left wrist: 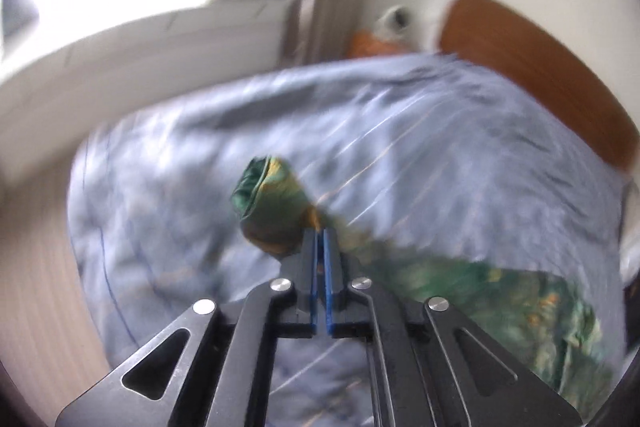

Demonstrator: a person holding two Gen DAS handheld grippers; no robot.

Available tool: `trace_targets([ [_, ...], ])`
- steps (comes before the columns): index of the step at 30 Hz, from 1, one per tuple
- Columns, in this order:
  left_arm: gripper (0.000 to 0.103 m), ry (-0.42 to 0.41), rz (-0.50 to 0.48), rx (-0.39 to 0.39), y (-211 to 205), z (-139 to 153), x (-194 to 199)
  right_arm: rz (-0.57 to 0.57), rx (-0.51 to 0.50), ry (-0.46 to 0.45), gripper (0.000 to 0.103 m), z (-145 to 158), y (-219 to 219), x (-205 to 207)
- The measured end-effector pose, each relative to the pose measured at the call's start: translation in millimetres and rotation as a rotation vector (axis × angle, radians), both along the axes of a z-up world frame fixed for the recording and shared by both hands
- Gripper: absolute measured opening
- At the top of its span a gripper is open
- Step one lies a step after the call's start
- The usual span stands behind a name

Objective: Fold large clothes
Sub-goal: 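Grasp a sleeve cuff with the left gripper and fold it onto the jacket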

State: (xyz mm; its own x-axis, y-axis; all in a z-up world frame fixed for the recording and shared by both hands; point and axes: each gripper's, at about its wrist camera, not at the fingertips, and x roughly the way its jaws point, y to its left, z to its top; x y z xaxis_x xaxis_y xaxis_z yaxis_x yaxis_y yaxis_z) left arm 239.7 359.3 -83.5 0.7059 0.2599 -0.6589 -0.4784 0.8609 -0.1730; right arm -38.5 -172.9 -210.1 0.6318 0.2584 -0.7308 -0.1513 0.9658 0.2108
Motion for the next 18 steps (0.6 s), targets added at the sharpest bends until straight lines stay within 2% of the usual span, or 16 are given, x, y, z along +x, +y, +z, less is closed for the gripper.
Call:
trace_targets([
  [4,0.0,-0.128,-0.208,0.219,-92.0,87.9,11.3,-0.017,0.039,-0.03,0.103,3.3,-7.5,-5.2],
  [5,0.0,-0.165,-0.289,0.275,-130.7,111.3,13.1,-0.02,0.048,-0.04,0.103,4.7,-9.3,-6.9],
  [7,0.0,-0.202,-0.385,0.319,-179.5,133.2,16.9,-0.024,0.065,-0.059,0.103,7.3,-13.1,-10.7],
  [8,0.0,-0.218,-0.464,0.33,-216.5,144.1,18.5,-0.025,0.073,-0.067,0.103,8.3,-15.4,-12.5],
  [10,0.001,-0.222,-0.557,0.31,-257.3,150.2,20.6,-0.029,0.084,-0.074,0.103,9.0,-19.8,-14.6],
  [11,0.006,-0.209,-0.605,0.284,-277.1,149.8,22.0,-0.031,0.091,-0.074,0.103,8.5,-22.3,-15.9],
  [12,0.007,-0.192,-0.644,0.231,-295.3,145.0,23.1,-0.035,0.098,-0.072,0.103,7.9,-25.3,-17.1],
  [13,0.011,-0.18,-0.658,0.2,-301.9,140.7,23.9,-0.04,0.104,-0.071,0.103,7.7,-28.1,-18.3],
  [14,0.036,-0.146,-0.672,0.138,-308.5,129.3,26.0,-0.045,0.109,-0.071,0.103,7.9,-30.9,-19.7],
  [15,0.069,-0.123,-0.676,0.099,-309.3,120.4,27.4,-0.05,0.113,-0.074,0.103,8.4,-33.3,-21.2],
  [16,0.08,-0.107,-0.671,0.07,-307.8,111.6,26.9,-0.055,0.117,-0.078,0.103,9.3,-35.9,-22.7],
  [17,0.086,-0.095,-0.659,0.053,-303.0,97.5,25.6,-0.06,0.12,-0.081,0.103,9.6,-37.9,-23.9],
  [18,0.086,-0.079,-0.657,0.056,-297.2,87.2,25.9,-0.064,0.125,-0.082,0.103,9.6,-39.6,-24.5],
])
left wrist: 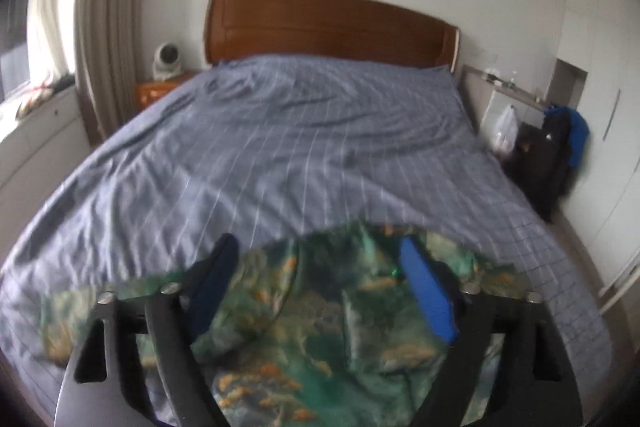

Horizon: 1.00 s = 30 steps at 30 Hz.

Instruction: Fold large clothes

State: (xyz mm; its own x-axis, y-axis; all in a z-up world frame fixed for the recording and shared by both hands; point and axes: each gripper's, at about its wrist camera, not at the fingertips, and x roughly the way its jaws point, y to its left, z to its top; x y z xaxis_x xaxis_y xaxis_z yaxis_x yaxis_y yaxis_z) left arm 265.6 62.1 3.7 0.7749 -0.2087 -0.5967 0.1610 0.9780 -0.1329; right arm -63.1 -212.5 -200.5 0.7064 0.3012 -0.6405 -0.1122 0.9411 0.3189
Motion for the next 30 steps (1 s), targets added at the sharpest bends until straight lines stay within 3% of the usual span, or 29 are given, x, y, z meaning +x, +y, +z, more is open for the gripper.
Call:
trace_targets([
  [4,0.087,0.132,0.043,0.045,49.6,-48.9,-0.4,0.004,0.002,0.004,0.103,-1.7,1.0,1.6],
  [7,0.088,0.221,0.141,0.06,121.8,-85.0,2.3,0.015,-0.012,0.007,0.103,-2.4,6.4,4.5],
  [12,0.089,0.343,0.396,0.067,275.1,-133.8,7.5,0.031,-0.041,0.032,0.103,-7.4,18.7,12.7],
  [17,0.089,0.468,0.611,-0.07,392.6,-185.0,-7.9,0.032,-0.073,0.048,0.103,-7.8,29.4,20.5],
  [19,0.089,0.496,0.675,-0.112,416.3,-203.1,-14.4,0.037,-0.086,0.054,0.103,-7.4,34.7,24.2],
  [22,0.089,0.527,0.675,-0.197,429.0,-225.9,-18.1,0.053,-0.108,0.062,0.103,-7.2,43.2,28.1],
  [23,0.085,0.528,0.652,-0.231,428.8,-228.9,-18.6,0.059,-0.117,0.064,0.103,-7.1,46.0,29.3],
  [25,0.063,0.526,0.596,-0.279,425.3,-234.0,-15.8,0.072,-0.134,0.067,0.103,-7.2,51.8,31.2],
  [27,0.017,0.522,0.548,-0.275,417.4,-237.3,-10.6,0.084,-0.145,0.07,0.103,-7.7,56.2,32.4],
  [28,0.006,0.514,0.553,-0.246,413.2,-233.8,-9.6,0.089,-0.149,0.071,0.103,-8.0,58.0,32.6],
  [30,0.005,0.482,0.587,-0.226,411.0,-224.5,-10.7,0.096,-0.154,0.071,0.103,-8.0,60.4,31.8],
])
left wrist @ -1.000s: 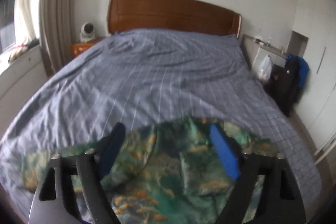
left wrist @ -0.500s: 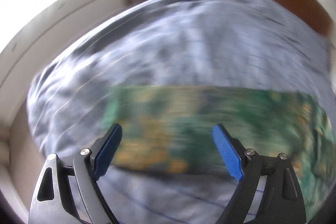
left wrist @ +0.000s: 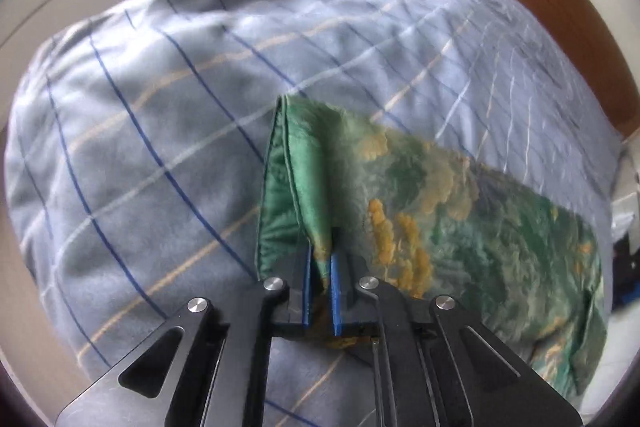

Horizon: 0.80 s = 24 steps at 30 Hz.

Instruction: Fold large clothes

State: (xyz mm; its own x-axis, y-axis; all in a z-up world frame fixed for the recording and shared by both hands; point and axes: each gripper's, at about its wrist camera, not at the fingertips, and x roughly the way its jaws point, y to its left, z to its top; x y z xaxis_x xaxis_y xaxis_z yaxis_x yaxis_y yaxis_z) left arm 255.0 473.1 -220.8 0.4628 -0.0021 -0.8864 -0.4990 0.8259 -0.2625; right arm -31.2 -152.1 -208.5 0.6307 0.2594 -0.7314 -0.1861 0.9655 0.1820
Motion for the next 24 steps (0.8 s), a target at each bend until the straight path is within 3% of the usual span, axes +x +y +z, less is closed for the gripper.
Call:
trace_targets([
  [4,0.004,-0.102,0.011,0.05,-19.1,54.3,2.0,0.001,0.006,-0.018,0.103,2.6,-1.8,-4.0],
  [7,0.003,-0.21,-0.084,0.126,-61.5,124.1,17.9,-0.007,0.028,-0.03,0.103,3.2,-7.4,-6.3],
  [9,0.003,-0.297,-0.193,0.197,-113.4,182.5,26.9,-0.015,0.05,-0.035,0.103,2.5,-12.3,-7.4],
  [12,0.004,-0.409,-0.352,0.271,-199.0,246.8,40.4,-0.026,0.084,-0.046,0.103,2.8,-20.3,-10.0],
  [15,0.004,-0.497,-0.529,0.316,-301.5,288.9,45.4,-0.041,0.115,-0.062,0.103,5.2,-29.2,-14.3],
  [19,0.004,-0.545,-0.731,0.293,-428.4,299.7,49.9,-0.066,0.151,-0.087,0.103,9.0,-42.5,-22.0],
  [24,0.003,-0.488,-0.932,0.276,-567.2,245.4,44.8,-0.111,0.184,-0.107,0.103,10.7,-61.4,-31.6],
])
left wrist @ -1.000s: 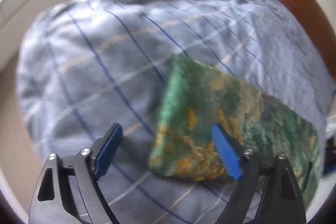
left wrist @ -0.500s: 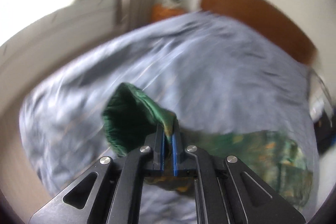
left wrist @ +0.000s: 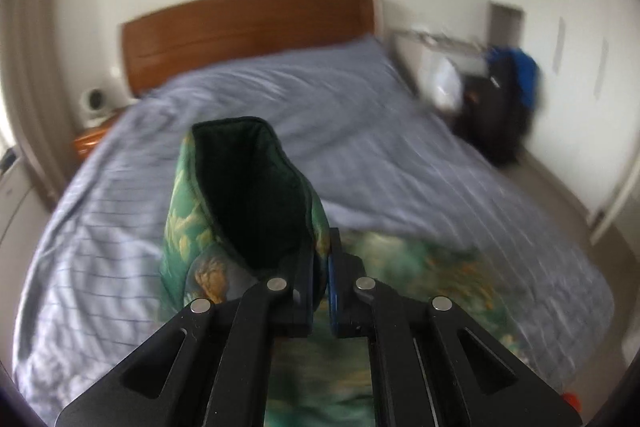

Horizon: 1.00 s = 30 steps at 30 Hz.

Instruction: Fold large clothes

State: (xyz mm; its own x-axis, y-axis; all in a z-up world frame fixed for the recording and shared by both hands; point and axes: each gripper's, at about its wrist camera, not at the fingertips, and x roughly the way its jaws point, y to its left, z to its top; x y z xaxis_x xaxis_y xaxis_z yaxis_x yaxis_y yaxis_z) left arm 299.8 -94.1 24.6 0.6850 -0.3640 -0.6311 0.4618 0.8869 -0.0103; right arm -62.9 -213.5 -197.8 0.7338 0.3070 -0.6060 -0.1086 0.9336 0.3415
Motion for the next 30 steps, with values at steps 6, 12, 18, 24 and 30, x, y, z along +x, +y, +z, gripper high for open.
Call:
trace_targets([
  [6,0.016,0.154,-0.101,0.17,-95.6,-105.2,-12.6,-0.076,0.054,-0.011,0.103,-1.3,-27.8,-7.3],
  [12,0.079,0.166,-0.128,0.13,-77.7,-118.3,-50.2,-0.173,0.133,0.011,0.103,-2.5,-61.0,-8.9],
  [18,0.092,0.103,0.003,0.111,59.6,-109.3,-75.8,-0.179,0.189,0.067,0.103,17.2,-84.7,21.5],
  [24,0.094,0.131,0.164,0.242,168.6,-157.2,-84.6,-0.007,0.369,0.194,0.103,43.7,-80.6,144.1],
  [30,0.094,0.109,0.161,0.293,182.8,-199.2,-98.6,0.045,0.341,0.268,0.085,17.9,-46.3,299.5],
])
